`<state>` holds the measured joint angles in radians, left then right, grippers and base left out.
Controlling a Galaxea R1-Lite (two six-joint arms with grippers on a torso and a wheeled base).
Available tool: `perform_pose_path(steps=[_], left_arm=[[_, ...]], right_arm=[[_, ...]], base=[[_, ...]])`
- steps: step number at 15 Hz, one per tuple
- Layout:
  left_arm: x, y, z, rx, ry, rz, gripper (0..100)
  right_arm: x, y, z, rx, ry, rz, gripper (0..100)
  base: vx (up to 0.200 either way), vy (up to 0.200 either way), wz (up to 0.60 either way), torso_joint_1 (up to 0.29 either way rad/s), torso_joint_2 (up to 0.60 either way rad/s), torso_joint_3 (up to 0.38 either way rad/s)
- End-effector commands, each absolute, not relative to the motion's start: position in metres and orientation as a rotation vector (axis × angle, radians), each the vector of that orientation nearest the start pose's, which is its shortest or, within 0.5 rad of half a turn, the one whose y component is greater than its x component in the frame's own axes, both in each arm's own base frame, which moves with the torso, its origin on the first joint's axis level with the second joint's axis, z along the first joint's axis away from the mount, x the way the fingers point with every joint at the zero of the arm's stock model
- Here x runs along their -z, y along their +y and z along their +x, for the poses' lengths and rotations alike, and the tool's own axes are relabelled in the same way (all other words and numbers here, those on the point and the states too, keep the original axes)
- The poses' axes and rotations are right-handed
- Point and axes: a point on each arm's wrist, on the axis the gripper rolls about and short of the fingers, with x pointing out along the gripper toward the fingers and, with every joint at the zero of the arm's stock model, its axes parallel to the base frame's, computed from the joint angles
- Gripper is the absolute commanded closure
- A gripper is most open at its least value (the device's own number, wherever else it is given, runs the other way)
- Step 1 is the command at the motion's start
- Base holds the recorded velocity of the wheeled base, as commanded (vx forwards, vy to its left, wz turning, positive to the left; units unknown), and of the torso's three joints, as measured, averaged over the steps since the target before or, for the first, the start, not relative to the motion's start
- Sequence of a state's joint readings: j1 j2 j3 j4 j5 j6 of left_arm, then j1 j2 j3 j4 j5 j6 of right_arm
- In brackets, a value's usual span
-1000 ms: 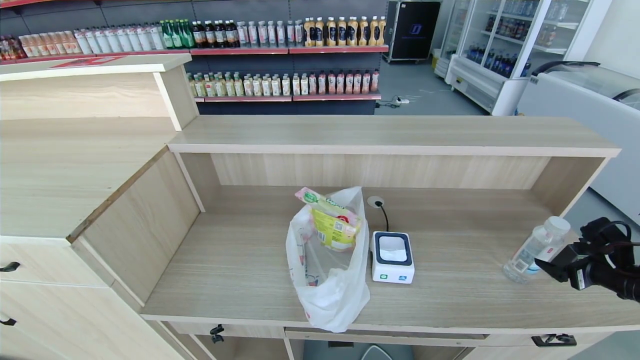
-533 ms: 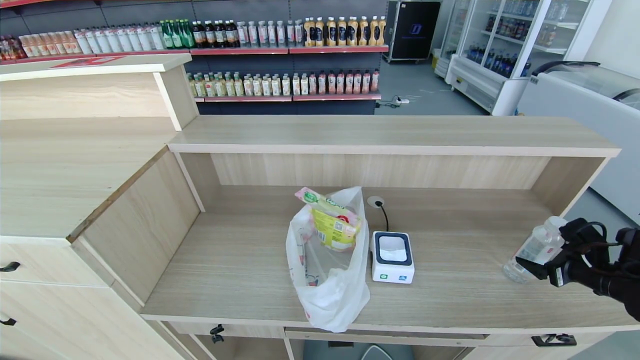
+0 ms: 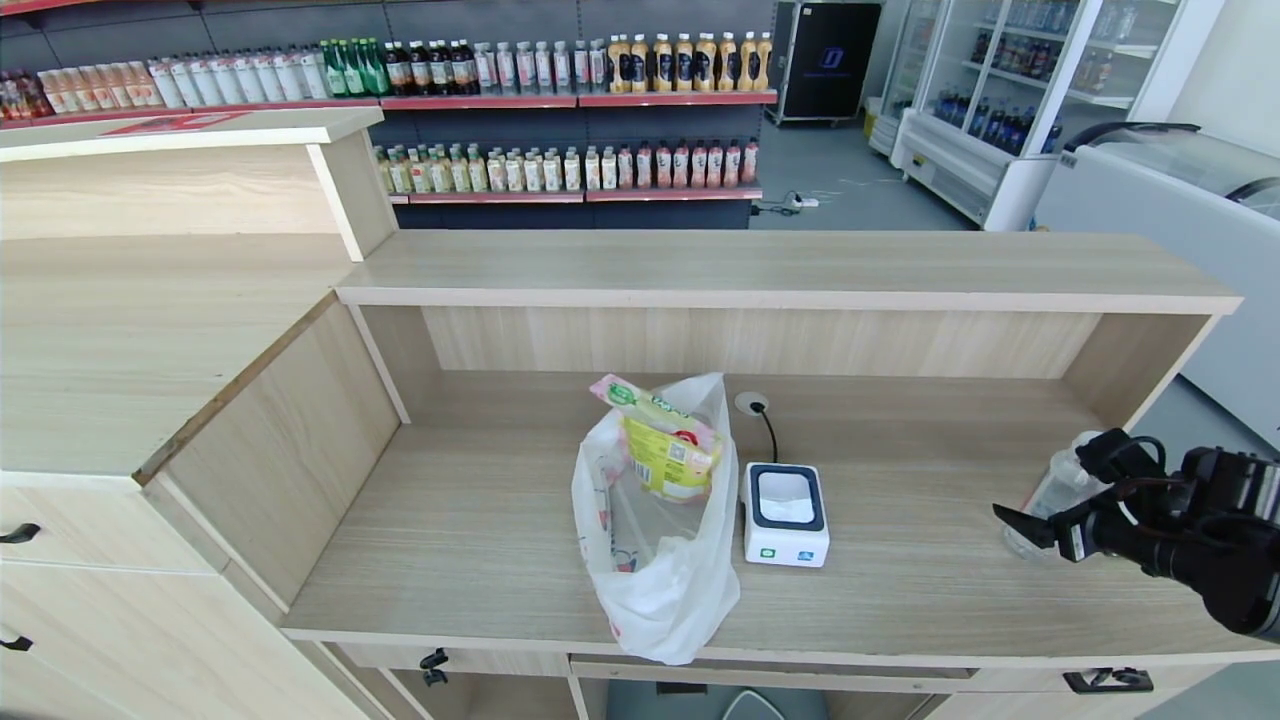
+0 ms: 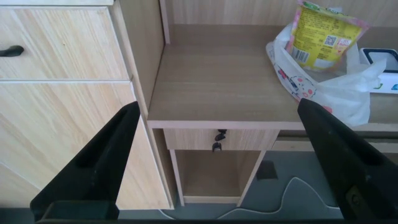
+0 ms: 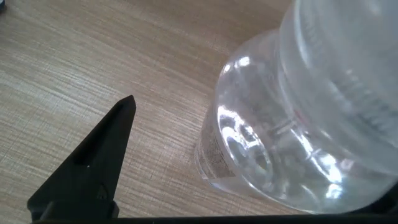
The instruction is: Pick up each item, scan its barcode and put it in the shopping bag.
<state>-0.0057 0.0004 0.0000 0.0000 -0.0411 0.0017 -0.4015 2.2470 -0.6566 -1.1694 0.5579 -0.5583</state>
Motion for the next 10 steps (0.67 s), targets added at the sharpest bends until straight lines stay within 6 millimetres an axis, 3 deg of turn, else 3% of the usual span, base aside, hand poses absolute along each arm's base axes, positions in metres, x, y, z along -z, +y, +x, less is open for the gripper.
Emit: perform_pose_path(steps=[1, 2, 3, 10], left_arm=[[-0.076, -0.001, -0.023, 0.048, 0.001, 0.002, 0], [-0.076, -0.001, -0.023, 0.048, 0.001, 0.002, 0], [-0.076, -0.001, -0.023, 0.046, 0.001, 0.002, 0], [-0.076, -0.001, -0.023, 0.048, 0.001, 0.002, 0]], right_arm=[[-0.015, -0.125, 0.328, -0.254, 0.321, -0.346, 0], [-0.015, -0.125, 0.328, -0.250, 0.318, -0.331, 0], [-0.015, -0.126, 0.330, -0.236, 0.297, -0.293, 100], [-0.014, -0.130, 0.339, -0.216, 0.273, -0.278, 100]], base=[[0.000, 0.000, 0.00, 0.000, 0.00, 0.000], [0.000, 0.000, 0.00, 0.000, 0.00, 0.000], [0.000, 0.000, 0.00, 0.000, 0.00, 0.000], [0.000, 0.000, 0.00, 0.000, 0.00, 0.000]])
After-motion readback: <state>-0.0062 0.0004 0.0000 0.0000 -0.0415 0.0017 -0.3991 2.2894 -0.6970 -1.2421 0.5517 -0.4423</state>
